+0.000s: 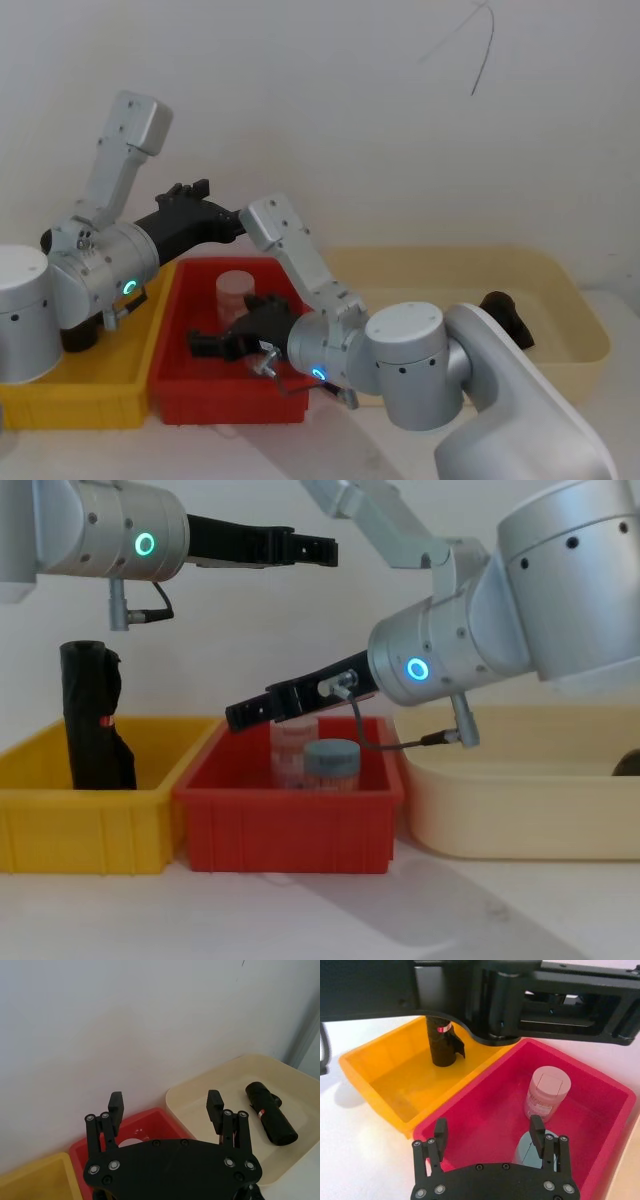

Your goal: Pick up the garbage bag with the one hand and transfer it to the other hand.

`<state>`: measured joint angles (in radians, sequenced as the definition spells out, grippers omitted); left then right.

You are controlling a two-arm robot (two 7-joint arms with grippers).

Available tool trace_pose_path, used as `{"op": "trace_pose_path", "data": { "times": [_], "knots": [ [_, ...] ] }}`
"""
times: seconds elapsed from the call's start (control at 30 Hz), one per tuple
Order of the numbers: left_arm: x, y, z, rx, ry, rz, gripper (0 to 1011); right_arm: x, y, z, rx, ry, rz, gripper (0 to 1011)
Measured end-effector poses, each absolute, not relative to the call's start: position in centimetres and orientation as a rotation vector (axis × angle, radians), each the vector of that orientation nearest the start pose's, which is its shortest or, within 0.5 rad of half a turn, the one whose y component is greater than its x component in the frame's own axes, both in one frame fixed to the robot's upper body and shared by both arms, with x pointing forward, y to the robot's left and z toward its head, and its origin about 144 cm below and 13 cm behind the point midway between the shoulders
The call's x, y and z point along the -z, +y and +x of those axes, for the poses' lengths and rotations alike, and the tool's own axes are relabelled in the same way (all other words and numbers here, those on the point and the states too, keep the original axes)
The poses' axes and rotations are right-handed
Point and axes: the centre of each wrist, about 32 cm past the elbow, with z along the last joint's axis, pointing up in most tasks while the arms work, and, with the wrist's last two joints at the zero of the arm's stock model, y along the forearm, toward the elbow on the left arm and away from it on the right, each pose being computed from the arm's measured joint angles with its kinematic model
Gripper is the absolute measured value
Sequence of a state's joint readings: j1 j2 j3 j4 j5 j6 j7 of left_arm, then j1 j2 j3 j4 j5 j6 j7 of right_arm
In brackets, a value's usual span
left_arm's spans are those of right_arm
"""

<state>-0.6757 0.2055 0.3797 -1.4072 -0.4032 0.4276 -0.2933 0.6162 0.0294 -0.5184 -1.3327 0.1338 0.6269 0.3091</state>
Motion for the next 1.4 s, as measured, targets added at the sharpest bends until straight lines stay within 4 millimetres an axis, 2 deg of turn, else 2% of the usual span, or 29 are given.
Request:
{"op": "trace_pose_path", "data": {
  "times": [0.9, 1.4],
  "knots": [
    [-133.8, 18.1, 59.6, -0.926, 0.003, 0.034, 1001, -126.9, -8.3, 59.8, 0.881, 0.035, -0.438, 1000],
    [-133.8, 18.1, 59.6, -0.926, 0.003, 0.034, 1001, -127.0, -8.8, 60.5, 0.897, 0.018, -0.495, 1000]
  ]
}}
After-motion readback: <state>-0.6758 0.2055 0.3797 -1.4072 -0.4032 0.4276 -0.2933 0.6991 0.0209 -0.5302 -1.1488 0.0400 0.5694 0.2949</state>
